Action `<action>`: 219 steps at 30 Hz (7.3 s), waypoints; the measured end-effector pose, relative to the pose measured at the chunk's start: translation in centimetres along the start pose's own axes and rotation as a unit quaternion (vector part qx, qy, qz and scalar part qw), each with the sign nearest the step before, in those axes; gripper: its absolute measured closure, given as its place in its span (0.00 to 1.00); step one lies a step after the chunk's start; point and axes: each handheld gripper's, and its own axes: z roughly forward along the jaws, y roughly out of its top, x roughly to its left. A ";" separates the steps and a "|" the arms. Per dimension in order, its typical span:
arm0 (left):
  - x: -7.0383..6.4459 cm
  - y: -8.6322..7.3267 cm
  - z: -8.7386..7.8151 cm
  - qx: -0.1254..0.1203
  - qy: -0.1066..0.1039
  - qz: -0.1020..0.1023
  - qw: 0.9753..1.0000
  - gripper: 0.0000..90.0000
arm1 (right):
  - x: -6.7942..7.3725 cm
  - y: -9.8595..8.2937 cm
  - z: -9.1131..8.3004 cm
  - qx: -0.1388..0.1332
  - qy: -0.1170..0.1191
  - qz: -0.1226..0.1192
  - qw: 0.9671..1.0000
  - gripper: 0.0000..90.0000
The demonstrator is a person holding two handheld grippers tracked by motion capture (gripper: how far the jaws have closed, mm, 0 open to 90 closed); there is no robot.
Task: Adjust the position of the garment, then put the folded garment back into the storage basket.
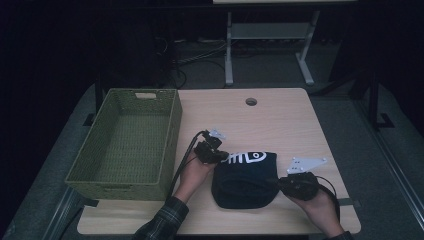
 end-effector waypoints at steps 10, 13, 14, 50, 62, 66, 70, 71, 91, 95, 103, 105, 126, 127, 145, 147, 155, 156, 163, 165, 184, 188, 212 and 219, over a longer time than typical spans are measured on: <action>0.3 -0.2 1.4 0.011 -0.017 0.007 1.000 1.00 | 1.4 -1.6 2.4 0.043 0.008 -0.001 0.999 1.00; 0.3 0.0 1.7 0.016 -0.024 0.016 0.999 1.00 | 2.1 -1.8 2.9 0.051 0.012 -0.002 0.999 1.00; 0.2 0.0 1.9 0.014 -0.024 0.014 1.000 1.00 | 2.3 -1.9 3.0 0.049 0.015 -0.003 0.999 1.00; -5.3 -4.8 -5.0 -0.024 -0.034 0.043 0.998 1.00 | -3.3 0.3 0.7 -0.020 -0.091 0.017 0.996 1.00; -4.8 -5.3 -2.8 0.026 -0.024 0.048 0.998 1.00 | -4.1 -1.2 3.0 0.042 -0.096 0.034 0.994 1.00; -4.1 -5.2 -2.7 0.030 -0.002 0.053 0.998 1.00 | -3.6 -1.5 3.1 0.039 -0.090 0.031 0.995 1.00; -4.1 -5.1 -2.6 0.032 0.013 0.061 0.998 1.00 | -3.0 -1.7 3.0 0.037 -0.086 0.033 0.995 1.00; -4.1 -5.1 -2.6 0.031 0.012 0.059 0.998 1.00 | -3.0 -1.8 2.9 0.037 -0.085 0.033 0.995 1.00; -2.5 -3.0 -4.6 -0.011 0.007 -0.001 1.000 0.44 | -3.5 -5.5 -1.2 0.005 -0.154 0.061 0.986 0.30; -1.8 -2.6 -4.0 -0.011 0.010 -0.008 1.000 0.33 | -4.0 -6.3 -1.5 0.012 -0.164 0.078 0.983 0.24; -0.7 -2.4 -2.8 -0.012 0.008 -0.018 1.000 0.27 | -4.5 -6.7 -1.2 0.017 -0.172 0.077 0.982 0.17; -0.5 -2.5 -2.5 -0.014 0.006 -0.025 1.000 0.24 | -4.5 -6.7 -1.1 0.019 -0.172 0.075 0.982 0.15; -0.4 -3.6 0.0 0.006 -0.005 -0.023 1.000 0.21 | -4.6 -6.6 -1.0 0.020 -0.171 0.073 0.982 0.14; -0.4 -3.6 0.0 0.007 -0.003 -0.023 1.000 0.21 | -4.6 -6.6 -1.0 0.020 -0.171 0.073 0.982 0.14; -0.7 -3.2 -0.2 0.030 -0.054 -0.039 0.997 0.70 | -4.6 -6.6 -1.0 0.020 -0.171 0.073 0.982 0.14; -0.6 -3.1 -0.2 0.036 -0.058 -0.034 0.997 0.73 | -4.6 -6.6 -1.0 0.020 -0.171 0.073 0.982 0.14; -0.2 -2.7 -0.4 0.045 -0.078 -0.050 0.995 0.76 | -4.6 -6.6 -1.0 0.019 -0.171 0.073 0.982 0.15; -0.2 -2.6 -0.6 0.047 -0.081 -0.051 0.994 0.76 | -4.6 -6.6 -1.0 0.019 -0.171 0.073 0.982 0.15; -0.7 -1.3 -2.2 0.049 -0.086 -0.042 0.994 0.77 | -4.6 -6.6 -1.1 0.020 -0.172 0.075 0.982 0.15; -0.9 -1.0 -2.7 0.046 -0.087 -0.042 0.994 0.77 | -4.6 -6.6 -1.1 0.019 -0.172 0.075 0.982 0.15; -2.0 2.6 -7.5 0.058 -0.097 0.014 0.993 0.77 | -4.6 -6.6 -1.1 0.019 -0.172 0.075 0.982 0.15; -1.8 2.9 -8.2 0.059 -0.098 0.018 0.993 0.77 | -4.6 -6.6 -1.1 0.019 -0.172 0.077 0.982 0.15; -1.4 5.0 -14.4 0.059 -0.089 0.027 0.994 0.78 | -4.6 -6.6 -1.1 0.019 -0.172 0.077 0.982 0.15; -0.7 5.3 -16.6 0.051 -0.083 0.022 0.995 0.78 | -4.6 -6.6 -1.1 0.019 -0.172 0.077 0.982 0.15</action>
